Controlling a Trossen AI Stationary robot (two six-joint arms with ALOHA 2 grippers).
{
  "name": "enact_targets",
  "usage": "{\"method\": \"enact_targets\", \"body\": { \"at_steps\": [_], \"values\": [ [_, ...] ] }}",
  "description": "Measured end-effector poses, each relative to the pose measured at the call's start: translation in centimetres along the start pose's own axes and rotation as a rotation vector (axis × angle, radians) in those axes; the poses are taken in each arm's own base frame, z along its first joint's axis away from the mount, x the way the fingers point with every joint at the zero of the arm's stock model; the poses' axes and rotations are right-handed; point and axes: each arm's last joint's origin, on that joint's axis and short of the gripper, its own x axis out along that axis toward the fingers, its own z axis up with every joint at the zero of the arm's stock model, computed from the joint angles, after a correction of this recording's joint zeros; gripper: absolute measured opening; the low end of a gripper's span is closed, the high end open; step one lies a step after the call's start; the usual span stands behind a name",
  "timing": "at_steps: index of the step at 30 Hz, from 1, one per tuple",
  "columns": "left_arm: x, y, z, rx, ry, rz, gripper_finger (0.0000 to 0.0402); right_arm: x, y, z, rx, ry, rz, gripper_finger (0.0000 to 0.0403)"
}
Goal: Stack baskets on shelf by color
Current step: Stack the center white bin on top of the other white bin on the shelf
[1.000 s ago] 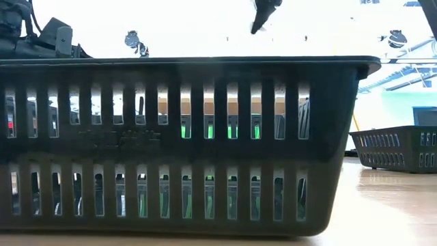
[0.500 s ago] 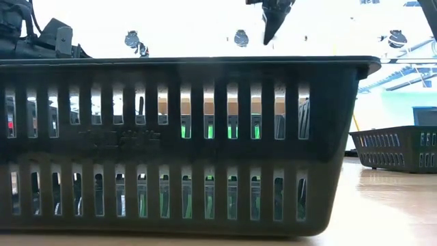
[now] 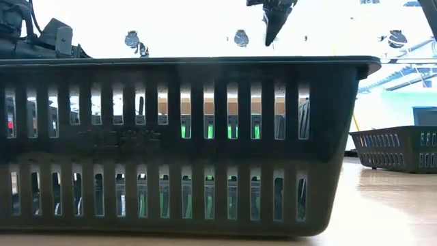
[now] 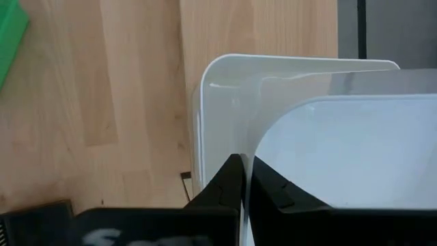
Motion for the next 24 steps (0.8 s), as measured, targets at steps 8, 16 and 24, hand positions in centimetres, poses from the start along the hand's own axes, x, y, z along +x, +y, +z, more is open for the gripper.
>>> {"method": "enact_targets", "body": {
  "at_steps": [8, 16, 24],
  "values": [
    [0.0, 0.0, 0.0, -0.001, 0.0, 0.0, 0.0106, 0.0, 0.1, 0.24, 0.004, -0.036, 0.045, 0.0012],
    [0.0, 0.0, 0.0, -0.001, 0.0, -0.001, 0.0106, -0.02, 0.04, 0.3, 0.013, -0.043, 0.036, 0.0054],
    [0.0, 0.0, 0.0, -0.001, 0.0, 0.0, 0.0106, -0.03, -0.05, 0.51, 0.025, -0.063, 0.024, 0.0074]
  ]
}}
